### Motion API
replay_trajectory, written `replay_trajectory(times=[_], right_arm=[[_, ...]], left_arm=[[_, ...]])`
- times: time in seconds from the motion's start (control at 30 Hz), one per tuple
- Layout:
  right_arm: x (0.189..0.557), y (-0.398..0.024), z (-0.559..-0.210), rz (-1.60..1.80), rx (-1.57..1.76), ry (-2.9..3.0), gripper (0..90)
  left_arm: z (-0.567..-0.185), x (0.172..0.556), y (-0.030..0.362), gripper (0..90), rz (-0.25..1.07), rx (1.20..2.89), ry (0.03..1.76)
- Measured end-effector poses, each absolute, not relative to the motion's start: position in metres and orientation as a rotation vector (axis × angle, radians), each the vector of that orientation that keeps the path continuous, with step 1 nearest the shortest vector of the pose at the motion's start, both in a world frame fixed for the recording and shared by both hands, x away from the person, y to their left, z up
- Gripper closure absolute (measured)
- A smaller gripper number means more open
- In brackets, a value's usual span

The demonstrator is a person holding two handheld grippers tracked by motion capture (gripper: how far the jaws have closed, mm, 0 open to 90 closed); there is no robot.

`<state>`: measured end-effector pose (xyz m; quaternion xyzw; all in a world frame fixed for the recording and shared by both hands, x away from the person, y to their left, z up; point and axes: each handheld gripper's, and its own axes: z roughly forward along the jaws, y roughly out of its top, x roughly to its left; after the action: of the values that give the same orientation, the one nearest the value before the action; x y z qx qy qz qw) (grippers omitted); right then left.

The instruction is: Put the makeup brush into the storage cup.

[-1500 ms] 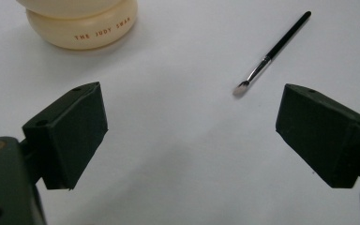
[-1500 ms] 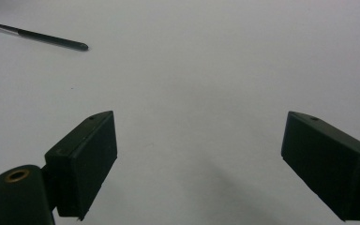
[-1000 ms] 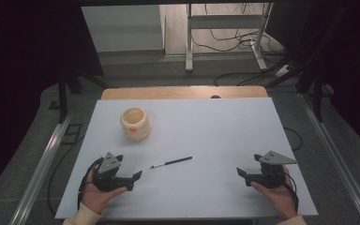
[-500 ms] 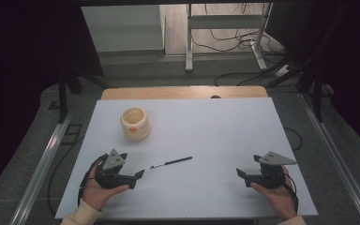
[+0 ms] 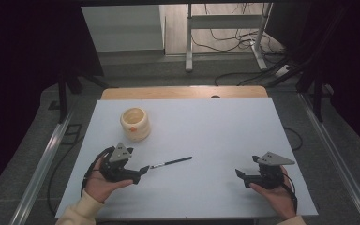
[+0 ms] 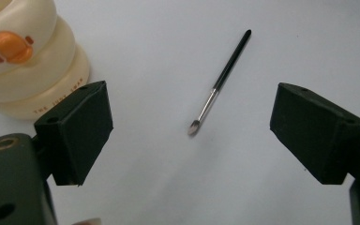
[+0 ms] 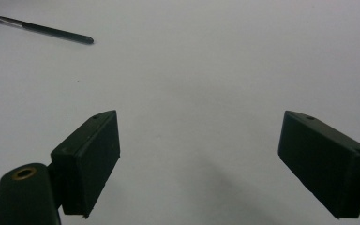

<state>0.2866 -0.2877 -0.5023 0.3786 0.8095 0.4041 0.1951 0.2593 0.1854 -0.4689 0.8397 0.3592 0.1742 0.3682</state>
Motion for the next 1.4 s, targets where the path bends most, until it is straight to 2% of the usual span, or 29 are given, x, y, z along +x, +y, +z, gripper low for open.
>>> replay_trajectory(times=[0.9, 1.4], right_arm=[[0.281, -0.291, -0.503, 1.119, 1.047, 2.265, 14.3], [0.281, -0.29, -0.503, 1.104, 1.044, 2.261, 14.6]], left_arm=[[-0.47, 0.294, 0.156, 15.2, 0.37, 2.272, 0.842], [-0.48, 0.309, 0.143, 16.7, 0.261, 2.34, 0.787]])
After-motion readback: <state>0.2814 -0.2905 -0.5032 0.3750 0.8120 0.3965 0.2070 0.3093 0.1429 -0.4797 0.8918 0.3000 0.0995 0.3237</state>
